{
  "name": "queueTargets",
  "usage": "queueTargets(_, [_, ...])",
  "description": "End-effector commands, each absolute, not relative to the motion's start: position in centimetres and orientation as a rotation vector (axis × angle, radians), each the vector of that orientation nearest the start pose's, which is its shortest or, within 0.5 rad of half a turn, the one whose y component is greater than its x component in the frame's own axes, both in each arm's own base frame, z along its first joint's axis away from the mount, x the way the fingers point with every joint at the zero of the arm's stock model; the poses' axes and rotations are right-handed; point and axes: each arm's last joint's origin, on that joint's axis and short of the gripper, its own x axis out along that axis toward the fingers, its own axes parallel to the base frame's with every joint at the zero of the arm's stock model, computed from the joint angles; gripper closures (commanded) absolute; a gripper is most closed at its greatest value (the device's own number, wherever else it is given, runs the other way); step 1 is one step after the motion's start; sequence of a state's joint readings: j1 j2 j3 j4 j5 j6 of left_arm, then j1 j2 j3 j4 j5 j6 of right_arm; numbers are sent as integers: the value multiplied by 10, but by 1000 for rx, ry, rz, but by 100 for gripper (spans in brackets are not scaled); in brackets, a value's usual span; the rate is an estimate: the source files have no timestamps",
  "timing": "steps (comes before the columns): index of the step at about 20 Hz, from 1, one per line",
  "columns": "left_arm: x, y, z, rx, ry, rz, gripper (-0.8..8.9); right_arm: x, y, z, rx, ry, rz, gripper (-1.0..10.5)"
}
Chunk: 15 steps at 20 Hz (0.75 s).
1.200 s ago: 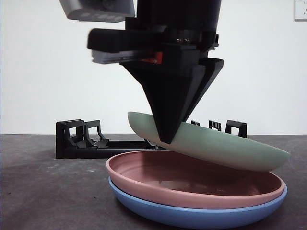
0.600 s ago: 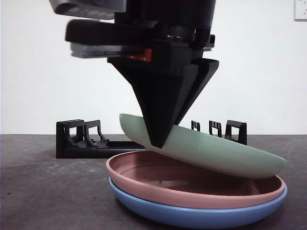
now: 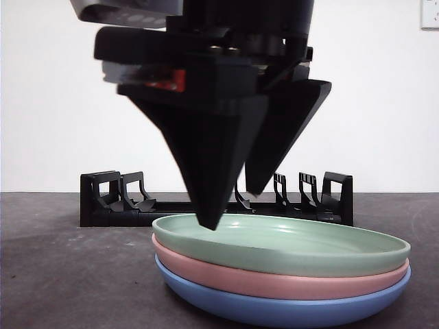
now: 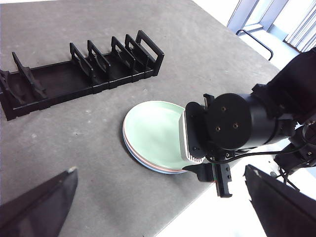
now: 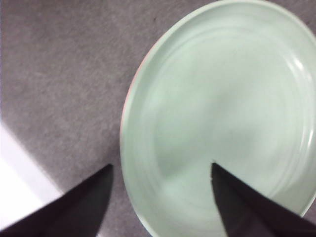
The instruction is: Place the plate
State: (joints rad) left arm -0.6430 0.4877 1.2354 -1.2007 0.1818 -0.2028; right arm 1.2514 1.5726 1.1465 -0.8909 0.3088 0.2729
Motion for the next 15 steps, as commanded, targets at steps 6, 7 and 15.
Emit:
queueTargets(6, [4,-10,402,-92,497,-770,288,91,245,291,-473,913,697,359])
queueTargets(7, [4,-10,402,-93,493,-770,288,91,236,302,-428,893,710,359])
queueTargets(15, [8,-13,412,-109,386,-788,288,77,129,378,-79,634,723,360])
